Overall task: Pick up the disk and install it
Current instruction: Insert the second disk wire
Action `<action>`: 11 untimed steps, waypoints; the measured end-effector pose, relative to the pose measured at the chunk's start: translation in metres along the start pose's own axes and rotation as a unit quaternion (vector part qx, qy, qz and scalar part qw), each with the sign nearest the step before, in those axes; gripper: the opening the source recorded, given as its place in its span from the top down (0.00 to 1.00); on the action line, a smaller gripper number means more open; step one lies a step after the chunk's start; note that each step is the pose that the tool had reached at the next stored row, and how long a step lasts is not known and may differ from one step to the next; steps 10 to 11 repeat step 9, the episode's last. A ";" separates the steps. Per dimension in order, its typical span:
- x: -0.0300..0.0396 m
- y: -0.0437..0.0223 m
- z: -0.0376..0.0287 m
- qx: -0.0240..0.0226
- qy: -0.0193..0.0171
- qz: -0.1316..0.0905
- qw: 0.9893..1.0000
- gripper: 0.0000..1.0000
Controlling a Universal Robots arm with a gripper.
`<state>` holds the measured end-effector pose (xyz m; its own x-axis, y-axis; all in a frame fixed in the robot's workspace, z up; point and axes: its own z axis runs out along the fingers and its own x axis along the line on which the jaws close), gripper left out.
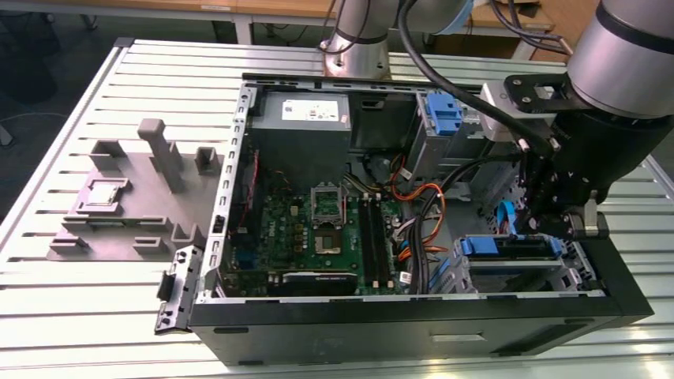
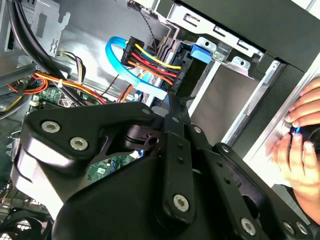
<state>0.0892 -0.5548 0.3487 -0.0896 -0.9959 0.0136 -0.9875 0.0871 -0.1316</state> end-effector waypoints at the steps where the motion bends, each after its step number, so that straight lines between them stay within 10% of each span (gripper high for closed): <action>1: 0.0000 0.0000 0.0000 0.000 0.000 0.000 1.000 0.90; 11: 0.0000 0.0000 0.0000 0.000 0.000 0.000 1.000 0.90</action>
